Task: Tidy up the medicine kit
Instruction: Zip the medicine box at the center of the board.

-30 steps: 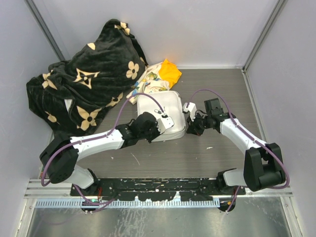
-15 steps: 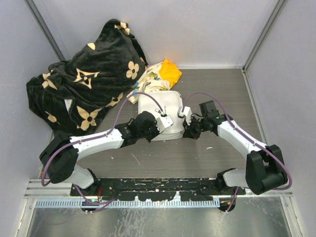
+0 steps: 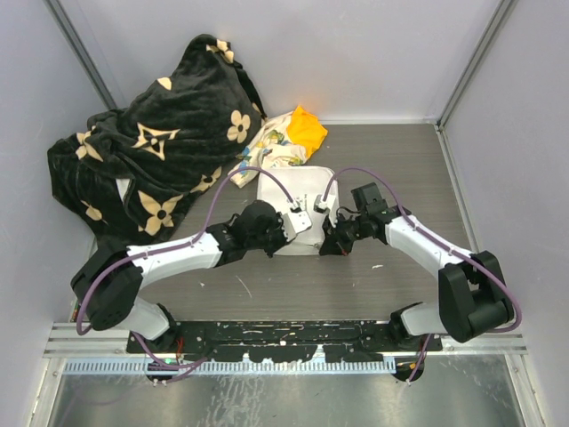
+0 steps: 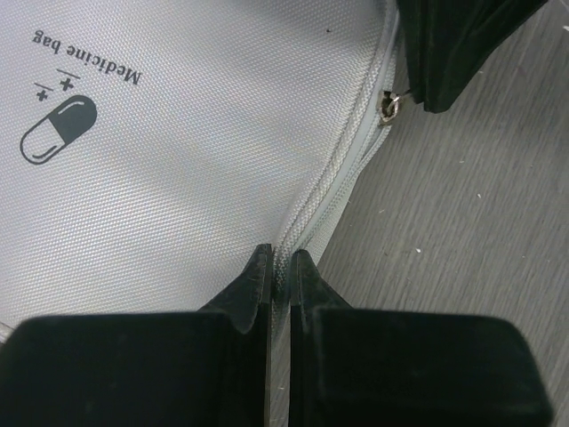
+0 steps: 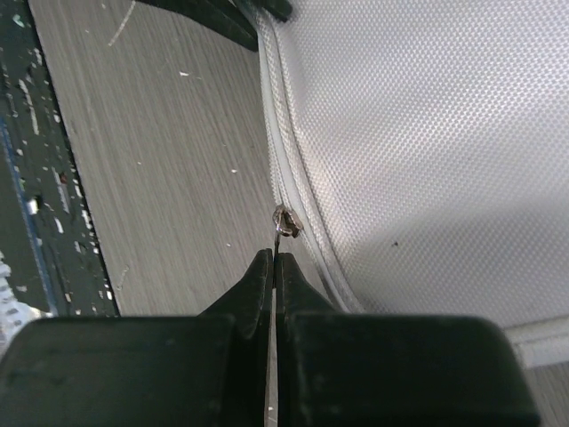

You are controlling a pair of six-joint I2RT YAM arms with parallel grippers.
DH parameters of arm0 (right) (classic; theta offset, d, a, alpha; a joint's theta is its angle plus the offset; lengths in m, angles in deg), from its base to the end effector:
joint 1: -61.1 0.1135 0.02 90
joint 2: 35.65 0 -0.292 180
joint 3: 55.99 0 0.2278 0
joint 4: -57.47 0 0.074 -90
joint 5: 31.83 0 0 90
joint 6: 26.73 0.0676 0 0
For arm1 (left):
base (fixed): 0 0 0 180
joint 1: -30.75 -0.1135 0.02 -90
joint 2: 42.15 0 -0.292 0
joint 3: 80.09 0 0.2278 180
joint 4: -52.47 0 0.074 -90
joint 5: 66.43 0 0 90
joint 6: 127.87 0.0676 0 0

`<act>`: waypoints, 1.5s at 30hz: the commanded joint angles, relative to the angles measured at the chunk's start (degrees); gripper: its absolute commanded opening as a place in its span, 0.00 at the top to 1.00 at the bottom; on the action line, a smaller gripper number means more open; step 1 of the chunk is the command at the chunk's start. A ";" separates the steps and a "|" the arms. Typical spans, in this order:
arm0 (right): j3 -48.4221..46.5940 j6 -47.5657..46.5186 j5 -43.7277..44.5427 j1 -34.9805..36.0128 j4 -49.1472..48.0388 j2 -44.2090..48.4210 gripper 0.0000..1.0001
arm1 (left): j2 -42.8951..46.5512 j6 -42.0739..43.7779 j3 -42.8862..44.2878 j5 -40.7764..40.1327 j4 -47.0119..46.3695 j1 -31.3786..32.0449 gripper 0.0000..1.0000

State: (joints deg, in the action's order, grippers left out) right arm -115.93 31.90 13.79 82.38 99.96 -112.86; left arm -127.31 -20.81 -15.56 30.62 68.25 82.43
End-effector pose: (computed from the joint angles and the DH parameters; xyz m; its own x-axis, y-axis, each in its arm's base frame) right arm 0.2013 0.1292 0.2250 -0.3815 -0.5478 -0.7446 -0.9208 0.2963 0.2537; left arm 0.1932 -0.2579 0.2405 -0.1054 0.6030 -0.7908 0.9109 0.3776 0.1665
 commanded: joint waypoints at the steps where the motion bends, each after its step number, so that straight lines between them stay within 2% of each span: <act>1: -1.75 5.77 -15.08 1.28 -4.75 -0.14 0.99 | 0.17 0.20 -2.82 10.43 -1.41 -0.06 1.00; 3: -2.12 5.59 -15.17 -0.37 -4.78 -0.68 0.99 | 1.50 1.43 -3.19 13.20 -1.02 -0.19 0.98; 6: -2.39 3.03 -15.43 -4.36 -3.05 -0.76 0.99 | 3.51 2.81 -2.87 17.00 0.70 -1.49 0.86; 10: -3.69 -2.70 -14.46 -7.06 2.83 -1.05 0.99 | 6.63 5.73 -1.04 22.17 6.51 -3.77 0.56; 14: -4.54 -6.72 -13.45 -8.11 7.43 -1.35 0.99 | 9.16 8.96 2.85 26.49 14.84 -7.21 0.19; 15: -4.61 -7.29 -13.15 -8.26 8.15 -1.30 0.99 | 9.75 9.53 3.68 27.07 16.34 -8.40 0.17; 18: -4.60 -8.36 -12.69 -8.82 9.34 -0.99 0.99 | 10.98 14.14 6.06 28.08 22.58 -11.65 0.15; 22: -5.38 -9.42 -12.32 -9.37 10.92 -0.66 0.99 | 11.66 32.54 7.13 24.77 32.35 -12.83 0.14; 25: -6.33 -10.83 -12.10 -9.74 13.40 -1.29 0.99 | 10.91 42.84 6.18 20.53 31.74 -13.01 0.14; 31: -7.71 -13.32 -11.50 -11.53 17.25 -2.21 0.99 | 6.24 55.84 6.91 19.56 26.23 -12.97 0.13; 37: -9.65 -17.39 -10.36 -14.36 22.27 -3.06 0.99 | -1.17 58.58 10.95 17.62 22.90 -12.56 0.17; 45: -13.26 -22.52 -8.68 -18.78 27.51 -5.10 0.99 | -4.77 54.77 12.07 14.06 17.73 -9.00 0.38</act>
State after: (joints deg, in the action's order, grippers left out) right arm -125.07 13.25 7.48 65.18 122.96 -117.85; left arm -131.14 35.06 -5.64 47.08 90.24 71.70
